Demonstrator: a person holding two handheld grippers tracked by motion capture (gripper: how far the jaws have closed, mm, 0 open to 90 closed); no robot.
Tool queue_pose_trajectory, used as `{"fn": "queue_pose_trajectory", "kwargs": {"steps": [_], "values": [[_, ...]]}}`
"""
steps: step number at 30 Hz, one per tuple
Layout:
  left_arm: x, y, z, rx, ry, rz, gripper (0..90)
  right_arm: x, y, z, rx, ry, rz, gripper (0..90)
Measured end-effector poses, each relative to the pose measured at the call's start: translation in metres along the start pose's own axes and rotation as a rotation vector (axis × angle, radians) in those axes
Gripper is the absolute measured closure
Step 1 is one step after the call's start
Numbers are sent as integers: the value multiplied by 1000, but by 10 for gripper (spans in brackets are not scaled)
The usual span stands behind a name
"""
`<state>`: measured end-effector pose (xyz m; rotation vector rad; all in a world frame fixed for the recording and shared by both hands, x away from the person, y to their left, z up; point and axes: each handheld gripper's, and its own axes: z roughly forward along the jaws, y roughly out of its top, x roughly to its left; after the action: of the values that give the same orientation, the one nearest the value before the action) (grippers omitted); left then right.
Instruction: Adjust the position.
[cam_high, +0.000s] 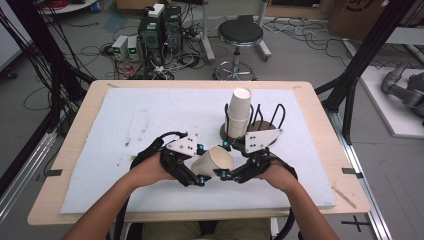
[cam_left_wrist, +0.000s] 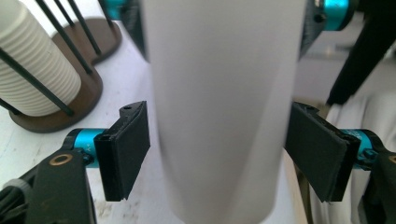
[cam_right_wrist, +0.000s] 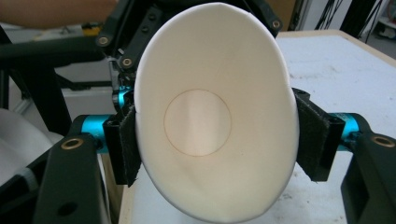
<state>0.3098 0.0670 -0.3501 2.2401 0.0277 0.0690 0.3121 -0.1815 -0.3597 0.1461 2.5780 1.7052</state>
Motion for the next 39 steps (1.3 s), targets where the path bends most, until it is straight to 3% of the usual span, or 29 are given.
{"fn": "queue_pose_trajectory", "kwargs": {"steps": [4,16,21,24,31,34,39], "values": [[-2,6,3,74,-9,27,241,1,0,4,30,1,-19,293],[3,0,4,41,-39,-4,343,3,-1,7,50,6,-23,286],[3,-3,4,18,-33,-19,341,3,-1,8,36,0,-3,214],[5,-9,2,-12,-16,-47,343,2,0,5,2,-26,5,192],[9,-25,-7,-134,28,-122,346,-3,-1,-15,-73,-110,46,191],[11,-29,-13,-208,61,-159,346,-5,-3,-23,-87,-145,57,191],[12,-33,-25,-312,158,-190,346,-7,-9,-32,-87,-186,58,191]]}}
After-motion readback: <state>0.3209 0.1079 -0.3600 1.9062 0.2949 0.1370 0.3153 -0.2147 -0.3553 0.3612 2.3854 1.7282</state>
